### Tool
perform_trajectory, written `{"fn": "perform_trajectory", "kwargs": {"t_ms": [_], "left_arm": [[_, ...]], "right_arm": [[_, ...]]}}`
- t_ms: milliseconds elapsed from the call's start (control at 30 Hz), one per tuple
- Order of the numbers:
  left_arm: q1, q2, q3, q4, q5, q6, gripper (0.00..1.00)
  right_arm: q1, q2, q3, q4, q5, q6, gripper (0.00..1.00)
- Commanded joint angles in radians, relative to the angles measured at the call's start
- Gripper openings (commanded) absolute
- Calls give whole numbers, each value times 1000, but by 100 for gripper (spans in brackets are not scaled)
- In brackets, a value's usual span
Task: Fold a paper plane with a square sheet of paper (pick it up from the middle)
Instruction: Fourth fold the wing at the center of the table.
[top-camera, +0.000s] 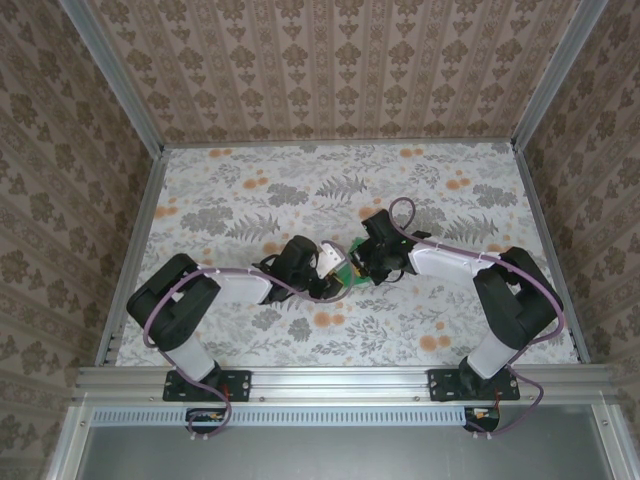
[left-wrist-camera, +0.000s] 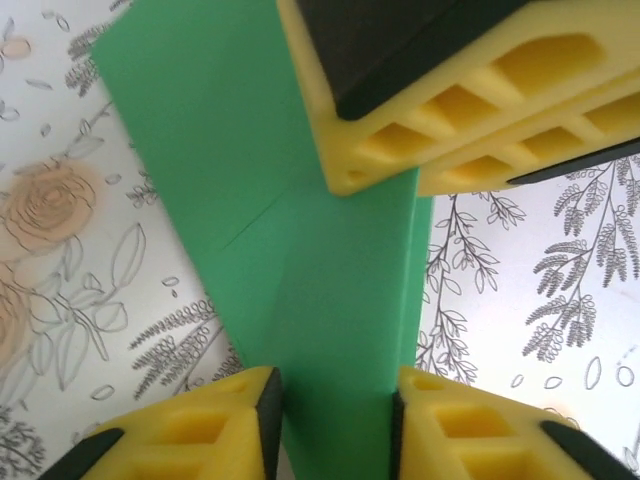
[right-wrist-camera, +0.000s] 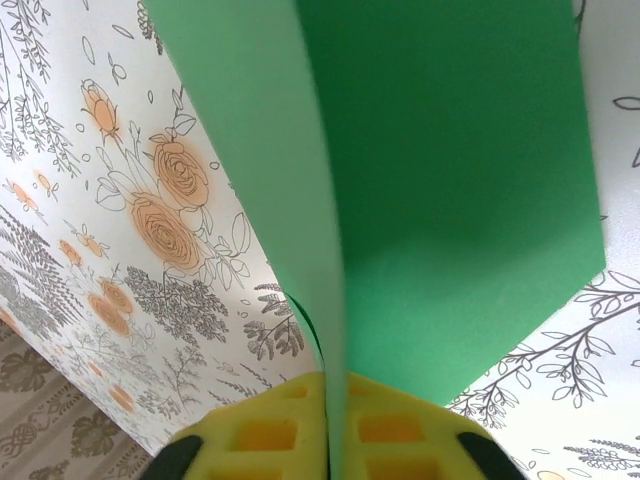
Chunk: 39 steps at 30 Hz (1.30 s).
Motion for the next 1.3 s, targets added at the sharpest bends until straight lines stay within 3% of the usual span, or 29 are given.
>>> {"fn": "perform_trajectory", "kwargs": {"t_ms": [0, 167, 300, 467, 667, 867, 1067, 1267], "left_arm": [[-7, 10, 10, 35, -20, 34, 27], [-6, 24, 12, 29, -8, 40, 17], [-7, 34, 18, 17, 23, 34, 13], [-7, 55, 31, -3, 54, 13, 12], [-5, 54, 29, 0, 68, -11, 12], [-4, 53, 52, -25, 125, -66, 12], [1, 64, 83, -51, 210, -172, 14], [0, 75, 91, -72, 217, -191, 14]], "right_arm": [[-12, 8, 25, -49, -40, 6, 18], [-33, -13, 23, -70, -42, -37, 37], [-71, -42, 8, -74, -55, -159, 49], [-131, -83, -42, 16, -153, -378, 55], [-164, -197, -119, 44, -167, -519, 63], [-162, -232, -188, 87, -210, -613, 61], [-144, -184, -223, 140, -233, -653, 54], [-143, -120, -186, 131, -223, -687, 50]]}}
